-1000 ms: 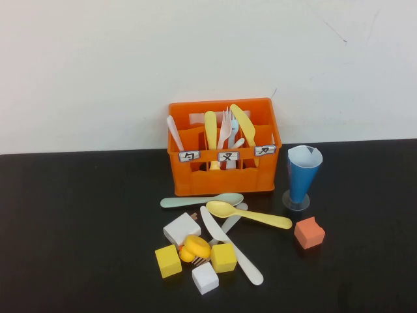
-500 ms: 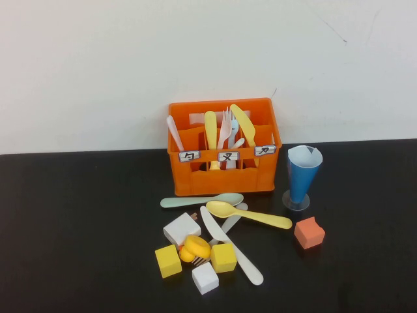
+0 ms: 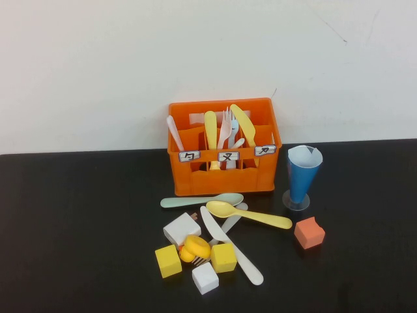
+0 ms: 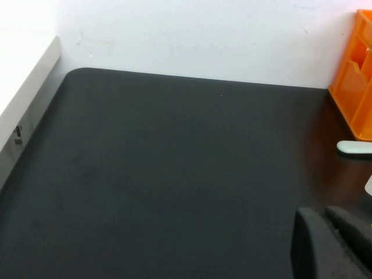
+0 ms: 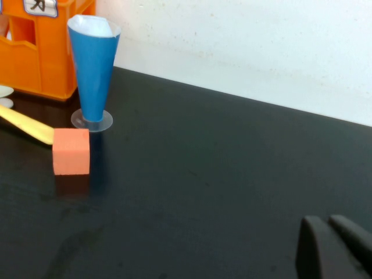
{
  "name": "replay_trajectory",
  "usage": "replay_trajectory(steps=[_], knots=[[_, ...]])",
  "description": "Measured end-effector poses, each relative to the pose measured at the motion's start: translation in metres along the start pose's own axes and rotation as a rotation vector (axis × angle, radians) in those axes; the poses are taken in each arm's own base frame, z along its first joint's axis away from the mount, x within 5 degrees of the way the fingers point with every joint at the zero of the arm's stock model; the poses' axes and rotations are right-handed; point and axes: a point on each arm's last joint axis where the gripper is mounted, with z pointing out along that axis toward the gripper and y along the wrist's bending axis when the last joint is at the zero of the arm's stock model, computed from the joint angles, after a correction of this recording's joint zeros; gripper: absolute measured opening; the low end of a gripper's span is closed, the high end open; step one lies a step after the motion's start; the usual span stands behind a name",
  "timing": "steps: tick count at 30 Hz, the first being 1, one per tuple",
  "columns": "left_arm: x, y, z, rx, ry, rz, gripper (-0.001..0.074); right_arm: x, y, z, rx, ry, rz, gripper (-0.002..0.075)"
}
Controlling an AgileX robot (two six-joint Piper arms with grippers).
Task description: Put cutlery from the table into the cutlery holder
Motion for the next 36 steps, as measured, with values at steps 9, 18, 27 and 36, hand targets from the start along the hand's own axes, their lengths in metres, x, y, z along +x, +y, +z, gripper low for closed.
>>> replay_trajectory(steps=[9, 18, 27, 36], knots=[[0.000, 0.000, 0.000, 0.000, 0.000, 0.000, -0.0001, 0.000, 0.000, 0.000, 0.000, 0.000, 0.000, -0.0003], [0.000, 0.000, 0.000, 0.000, 0.000, 0.000, -0.0001, -0.001, 0.003, 0.000, -0.033, -0.006, 0.134, -0.0003], [0.000, 0.000, 0.000, 0.000, 0.000, 0.002, -0.0001, -0.011, 0.016, -0.002, -0.212, -0.057, 0.775, -0.0003], [0.000, 0.000, 0.000, 0.000, 0.000, 0.002, -0.0001, -0.017, 0.014, -0.002, -0.219, -0.114, 0.838, -0.0003]])
